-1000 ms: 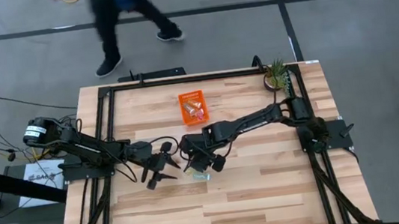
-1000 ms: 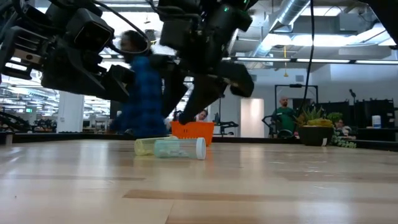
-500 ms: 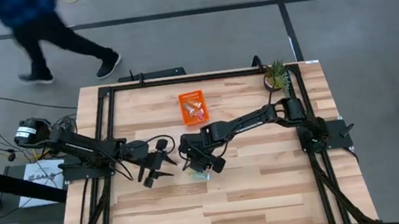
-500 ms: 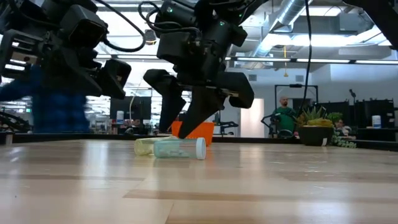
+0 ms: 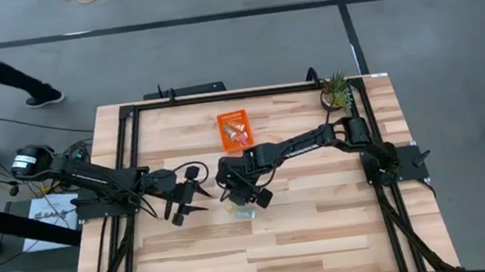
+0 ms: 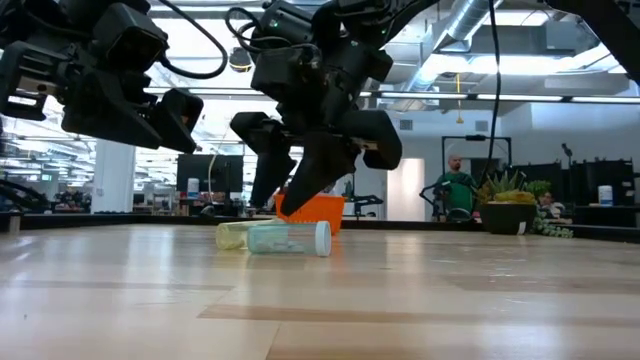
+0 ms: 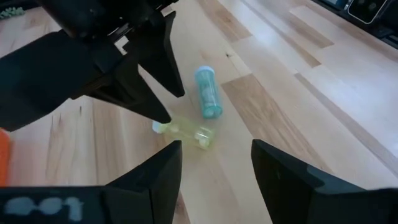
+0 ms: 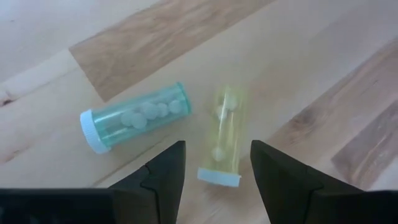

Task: Pick and place pill bottles into a basket
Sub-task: Put the yellow pill bottle into the orange bin

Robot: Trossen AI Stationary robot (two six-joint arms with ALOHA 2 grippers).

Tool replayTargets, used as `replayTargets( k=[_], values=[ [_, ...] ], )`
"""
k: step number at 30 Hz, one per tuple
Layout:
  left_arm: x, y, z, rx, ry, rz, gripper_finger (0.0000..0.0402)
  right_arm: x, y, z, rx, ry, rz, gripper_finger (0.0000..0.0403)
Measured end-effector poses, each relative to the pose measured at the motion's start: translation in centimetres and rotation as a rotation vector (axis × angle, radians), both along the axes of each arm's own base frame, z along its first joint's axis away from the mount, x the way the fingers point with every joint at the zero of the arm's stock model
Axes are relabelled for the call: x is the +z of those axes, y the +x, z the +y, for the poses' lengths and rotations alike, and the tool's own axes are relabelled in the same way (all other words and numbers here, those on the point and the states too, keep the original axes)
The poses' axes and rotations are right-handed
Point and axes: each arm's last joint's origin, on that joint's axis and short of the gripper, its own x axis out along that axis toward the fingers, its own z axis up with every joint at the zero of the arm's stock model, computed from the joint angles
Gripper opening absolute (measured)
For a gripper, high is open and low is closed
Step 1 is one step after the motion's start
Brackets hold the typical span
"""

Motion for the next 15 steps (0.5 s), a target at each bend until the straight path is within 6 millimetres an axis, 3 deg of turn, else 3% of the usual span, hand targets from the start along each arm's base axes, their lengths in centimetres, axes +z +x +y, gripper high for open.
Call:
replayTargets(
  k=[8, 15],
  values=[
    [-0.2, -0.2, 0.0, 0.004, -0.004, 0.024, 0.0183, -2.8, 0.4, -0.1, 0.003, 0.051, 0.056, 0.0181],
    [-0.1, -0.2, 0.0, 0.003, -0.006, 0.021, 0.0183, -2.8, 0.4, -0.2, -0.001, 0.059, 0.061, 0.0175]
  ],
)
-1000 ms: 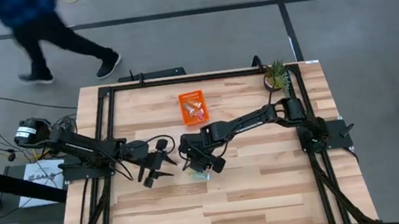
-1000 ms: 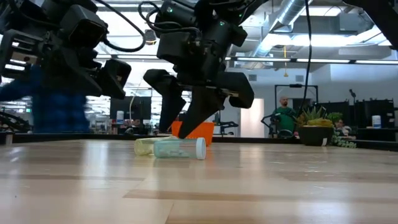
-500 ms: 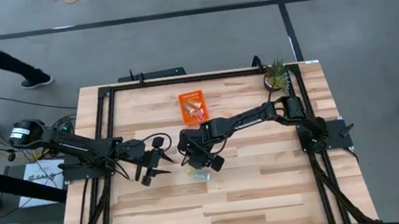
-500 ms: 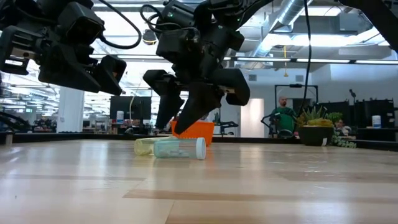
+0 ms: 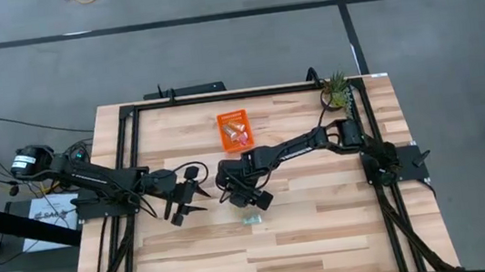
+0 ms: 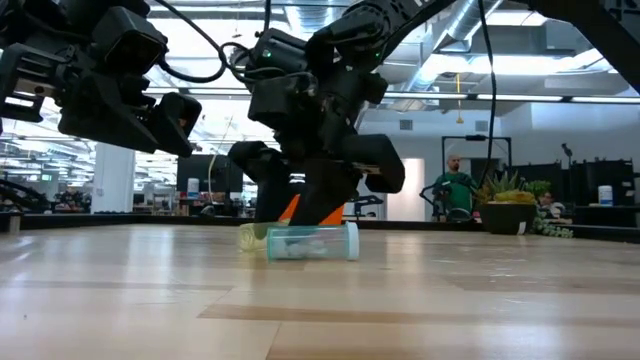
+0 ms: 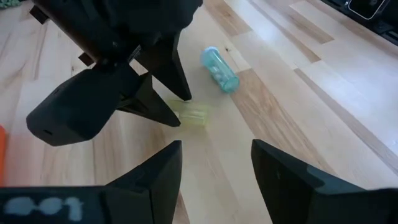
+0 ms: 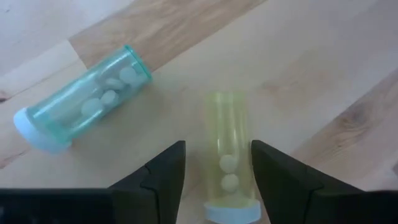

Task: Pick and place pill bottles into a basket
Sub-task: Put the yellow pill bottle into the orange bin

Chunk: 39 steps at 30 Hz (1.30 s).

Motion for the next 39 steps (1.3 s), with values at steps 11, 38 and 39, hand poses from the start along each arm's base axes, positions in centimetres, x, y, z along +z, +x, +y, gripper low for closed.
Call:
replayTargets(
  k=[11, 38, 39],
  values=[
    [0.0, 0.0, 0.0, 0.0, 0.0, 0.0, 0.0183, 0.0, 0.0, -1.6, -0.041, 0.004, 0.006, 0.0133],
    [0.0, 0.0, 0.0, 0.005, -0.008, -0.002, 0.0183, 3.0, -1.0, -3.3, -0.228, -0.261, 0.026, 0.0113],
    [0.0, 0.0, 0.0, 0.005, -0.008, -0.002, 0.0183, 3.2, -1.2, -3.4, -0.241, -0.29, 0.025, 0.0113]
  ],
)
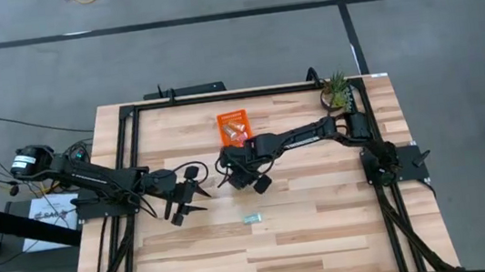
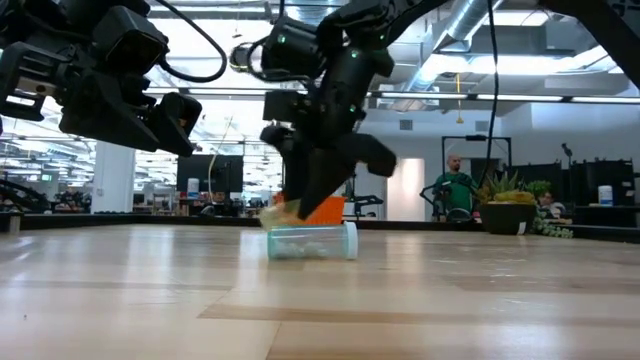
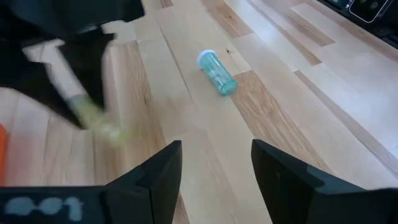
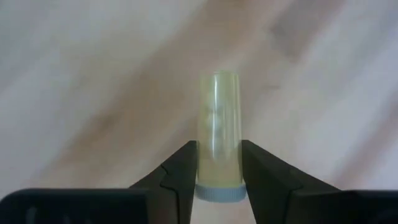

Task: Pick and place pill bottles into a basket
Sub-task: Put the yellow pill bottle into the orange bin

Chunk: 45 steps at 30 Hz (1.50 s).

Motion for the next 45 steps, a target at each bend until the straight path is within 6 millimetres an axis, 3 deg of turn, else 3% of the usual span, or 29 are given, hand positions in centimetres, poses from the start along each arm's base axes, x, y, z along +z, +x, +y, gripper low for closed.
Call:
replayTargets(
  k=[10, 23, 39, 45],
  values=[
    [0.1, 0.0, 0.0, 0.001, -0.002, -0.009, 0.0183, 3.2, -0.9, -4.2, -0.155, -0.3, -0.045, 0.0113],
    [0.3, 0.2, 0.0, 0.0, -0.005, -0.033, 0.0183, 4.2, -2.1, -10.5, -0.298, -0.313, -0.044, 0.0113],
    [0.3, 0.2, 0.0, 0.0, -0.006, -0.037, 0.0183, 4.4, -2.0, -11.5, -0.308, -0.28, -0.088, 0.0113],
    [0.3, 0.2, 0.0, 0.001, -0.007, -0.037, 0.0183, 4.3, -2.0, -11.5, -0.309, -0.28, -0.089, 0.0132]
  ],
)
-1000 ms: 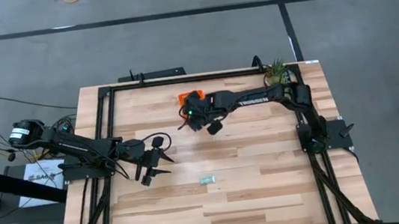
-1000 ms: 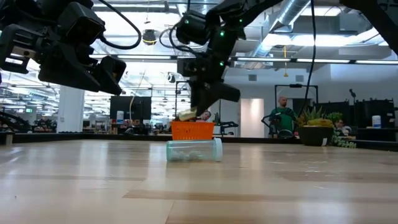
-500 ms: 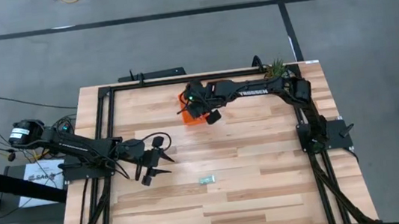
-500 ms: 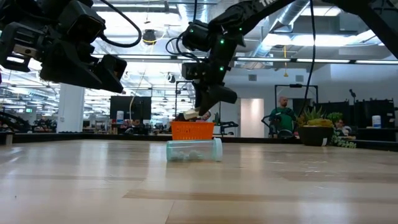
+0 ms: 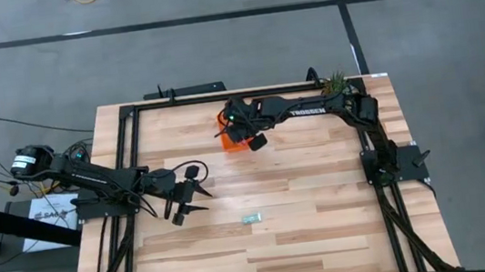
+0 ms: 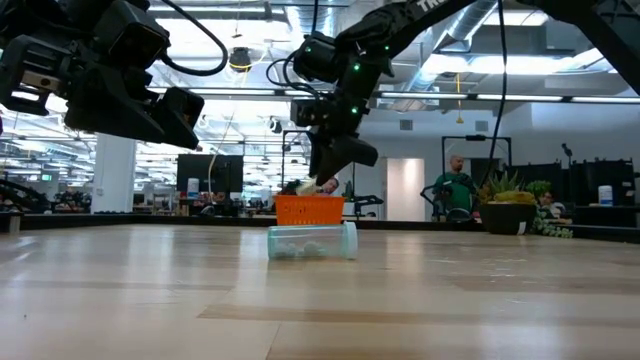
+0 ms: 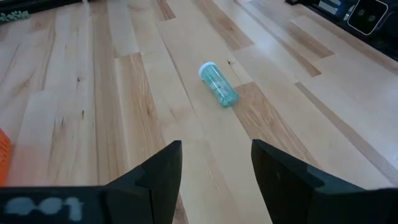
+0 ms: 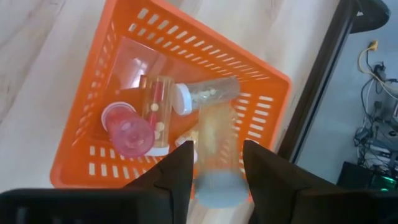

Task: Pick and place pill bottles into a basket
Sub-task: Put the yellow pill bottle into the orange bin, then put the blue pill bottle into the orange bin

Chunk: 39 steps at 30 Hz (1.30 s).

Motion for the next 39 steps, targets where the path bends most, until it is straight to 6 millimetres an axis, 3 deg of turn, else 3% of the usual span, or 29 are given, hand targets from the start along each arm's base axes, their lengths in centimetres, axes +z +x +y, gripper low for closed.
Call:
replayTargets(
  k=[15, 24, 27, 35, 39],
  values=[
    [0.0, 0.0, 0.0, 0.0, 0.0, 0.001, 0.0183, 0.1, 0.0, 0.1, -0.042, 0.009, -0.005, 0.0171],
    [0.0, 0.0, 0.0, -0.006, -0.003, -0.001, 0.0183, 2.9, -0.2, 0.8, -0.202, 0.111, 0.012, 0.0171],
    [0.3, 0.2, 0.0, -0.007, -0.006, -0.035, 0.0183, 3.7, -0.9, 0.8, -0.255, 0.239, 0.054, 0.0171],
    [1.7, 0.9, -0.1, 0.01, 0.016, -0.211, 0.0183, 4.2, -2.9, -0.4, -0.306, 0.774, 0.135, 0.0171],
    [1.3, 1.3, 0.0, 0.054, 0.049, -0.213, 0.0183, 4.4, -3.5, -1.3, -0.327, 0.984, 0.129, 0.0171]
  ],
)
